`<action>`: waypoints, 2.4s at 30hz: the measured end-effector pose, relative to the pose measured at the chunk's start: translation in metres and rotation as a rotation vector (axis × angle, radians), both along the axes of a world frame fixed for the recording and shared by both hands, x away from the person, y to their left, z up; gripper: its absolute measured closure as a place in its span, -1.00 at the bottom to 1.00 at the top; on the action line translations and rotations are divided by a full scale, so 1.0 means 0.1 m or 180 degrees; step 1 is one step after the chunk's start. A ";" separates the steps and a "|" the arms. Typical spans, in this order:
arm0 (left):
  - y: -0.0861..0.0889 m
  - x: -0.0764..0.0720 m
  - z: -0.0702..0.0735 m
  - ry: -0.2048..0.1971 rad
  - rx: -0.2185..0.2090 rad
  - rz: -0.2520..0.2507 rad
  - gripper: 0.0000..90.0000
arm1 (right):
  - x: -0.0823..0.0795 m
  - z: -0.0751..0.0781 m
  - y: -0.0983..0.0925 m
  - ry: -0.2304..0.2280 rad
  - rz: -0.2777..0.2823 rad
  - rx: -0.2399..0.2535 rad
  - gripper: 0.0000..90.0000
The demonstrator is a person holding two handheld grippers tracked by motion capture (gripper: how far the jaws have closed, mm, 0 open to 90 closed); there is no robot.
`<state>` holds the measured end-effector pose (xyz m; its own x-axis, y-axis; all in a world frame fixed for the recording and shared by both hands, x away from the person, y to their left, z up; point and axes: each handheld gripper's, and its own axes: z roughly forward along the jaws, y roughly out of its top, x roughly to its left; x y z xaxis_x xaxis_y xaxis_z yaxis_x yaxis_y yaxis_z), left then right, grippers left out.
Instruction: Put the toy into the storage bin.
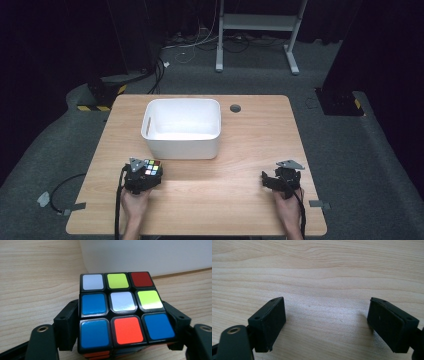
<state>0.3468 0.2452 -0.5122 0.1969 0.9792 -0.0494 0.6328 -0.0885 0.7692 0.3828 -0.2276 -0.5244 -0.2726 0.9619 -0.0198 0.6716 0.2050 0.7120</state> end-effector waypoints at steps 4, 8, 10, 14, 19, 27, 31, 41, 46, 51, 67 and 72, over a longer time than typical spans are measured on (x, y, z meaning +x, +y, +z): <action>0.00 -0.01 0.01 -0.0025 0.0035 -0.0007 -0.28 | 0.00 0.00 0.00 0.0000 0.0001 0.0000 -0.67; -0.01 -0.03 0.02 -0.0033 0.0082 -0.0027 -0.26 | 0.00 0.00 0.00 0.0000 0.0002 0.0000 -0.67; -0.01 -0.03 0.02 -0.0032 0.0088 -0.0044 -0.26 | 0.00 0.00 0.00 0.0001 0.0001 0.0000 -0.67; -0.01 -0.04 0.02 -0.0039 0.0090 -0.0052 -0.26 | 0.00 0.00 0.00 0.0001 0.0001 0.0000 -0.67; -0.02 -0.04 0.02 -0.0029 0.0112 -0.0084 -0.26 | 0.00 0.00 0.00 -0.0001 0.0005 0.0000 -0.67; -0.03 -0.07 0.06 -0.0023 0.0084 -0.0142 -0.26 | 0.00 0.00 0.00 0.0001 0.0002 0.0000 -0.67; -0.05 -0.08 0.10 -0.0028 0.0080 -0.0177 -0.26 | 0.00 0.00 0.00 0.0001 0.0001 0.0000 -0.67; -0.04 -0.11 0.21 -0.0047 0.0046 -0.0262 -0.26 | 0.00 0.00 0.00 0.0001 0.0001 0.0000 -0.67; -0.02 -0.13 0.27 -0.0032 0.0046 -0.0299 -0.26 | 0.00 0.00 0.00 0.0001 0.0002 0.0000 -0.66; 0.01 -0.14 0.32 -0.0018 -0.0005 -0.0321 -0.26 | 0.00 0.00 0.00 -0.0003 0.0019 -0.0002 -0.66; 0.01 -0.18 0.40 -0.0013 -0.0068 -0.0412 -0.26 | 0.00 0.00 0.00 -0.0003 0.0019 -0.0002 -0.66; -0.01 -0.20 0.43 -0.0018 -0.0075 -0.0457 -0.26 | 0.00 0.00 0.00 -0.0003 0.0019 -0.0002 -0.66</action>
